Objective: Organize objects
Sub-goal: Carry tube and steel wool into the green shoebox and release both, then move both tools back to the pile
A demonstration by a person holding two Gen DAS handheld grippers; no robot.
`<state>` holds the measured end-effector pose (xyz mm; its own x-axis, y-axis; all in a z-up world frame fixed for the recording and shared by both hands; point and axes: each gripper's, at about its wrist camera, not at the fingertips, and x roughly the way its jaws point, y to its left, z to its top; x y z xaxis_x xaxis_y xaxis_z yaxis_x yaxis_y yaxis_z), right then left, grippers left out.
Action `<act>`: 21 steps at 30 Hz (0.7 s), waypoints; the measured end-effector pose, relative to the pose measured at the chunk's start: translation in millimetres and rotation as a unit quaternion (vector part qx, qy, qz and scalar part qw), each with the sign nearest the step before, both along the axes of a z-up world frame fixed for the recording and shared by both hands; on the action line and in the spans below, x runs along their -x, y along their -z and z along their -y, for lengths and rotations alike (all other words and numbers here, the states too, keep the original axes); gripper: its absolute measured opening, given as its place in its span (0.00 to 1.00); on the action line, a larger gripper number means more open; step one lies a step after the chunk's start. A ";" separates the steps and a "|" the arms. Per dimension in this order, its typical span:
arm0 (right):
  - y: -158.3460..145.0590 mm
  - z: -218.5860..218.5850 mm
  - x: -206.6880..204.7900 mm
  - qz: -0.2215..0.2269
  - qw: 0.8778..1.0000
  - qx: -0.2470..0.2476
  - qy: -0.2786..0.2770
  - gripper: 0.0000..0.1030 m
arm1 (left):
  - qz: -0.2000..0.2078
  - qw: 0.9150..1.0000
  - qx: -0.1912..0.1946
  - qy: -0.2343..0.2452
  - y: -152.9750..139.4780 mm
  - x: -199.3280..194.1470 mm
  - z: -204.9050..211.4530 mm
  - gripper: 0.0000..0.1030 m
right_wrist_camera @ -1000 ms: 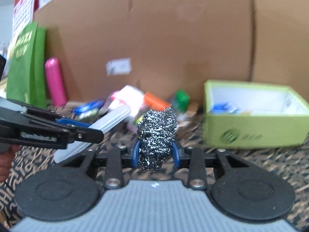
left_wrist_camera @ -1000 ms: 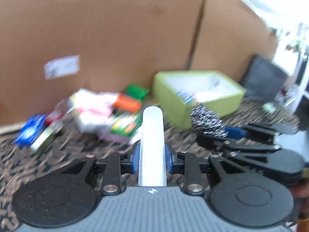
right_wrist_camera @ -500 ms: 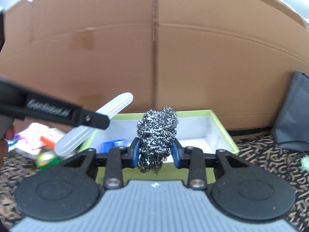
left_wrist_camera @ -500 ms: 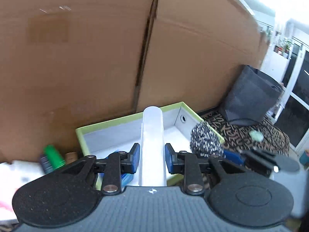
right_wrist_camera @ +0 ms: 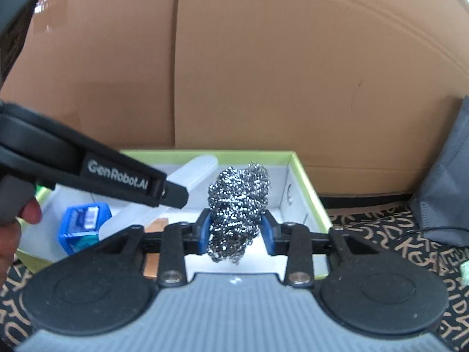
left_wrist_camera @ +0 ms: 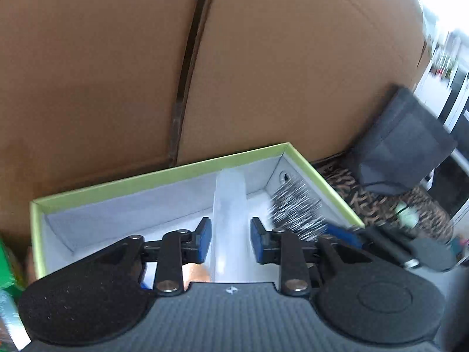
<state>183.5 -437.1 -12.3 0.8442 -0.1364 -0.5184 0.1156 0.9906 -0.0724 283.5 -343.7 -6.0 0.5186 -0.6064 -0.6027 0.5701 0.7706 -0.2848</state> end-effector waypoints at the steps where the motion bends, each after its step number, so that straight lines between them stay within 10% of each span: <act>1: 5.5 0.2 -3.9 -0.009 1.000 -0.001 -0.007 0.55 | -0.014 1.000 0.012 0.004 1.6 -4.0 -2.0 0.72; 2: 8.8 -0.3 -5.6 -0.016 1.000 0.002 -0.009 0.61 | -0.024 1.000 0.016 -0.004 1.3 -5.9 -5.4 0.90; 12: -36.5 -21.1 100.0 0.122 0.992 0.021 0.013 0.99 | 0.107 0.993 0.015 -0.044 -38.0 84.3 -74.7 0.92; 21: -48.2 -68.0 167.3 0.163 0.986 -0.024 -0.035 1.00 | 0.122 0.988 -0.018 -0.097 -18.8 170.2 -163.3 0.95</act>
<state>16.2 -369.1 36.0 0.9734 -0.0527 -0.2231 0.0553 0.9985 0.0050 113.3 -180.4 12.8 0.7554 -0.4623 -0.4644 0.4594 0.8790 -0.1278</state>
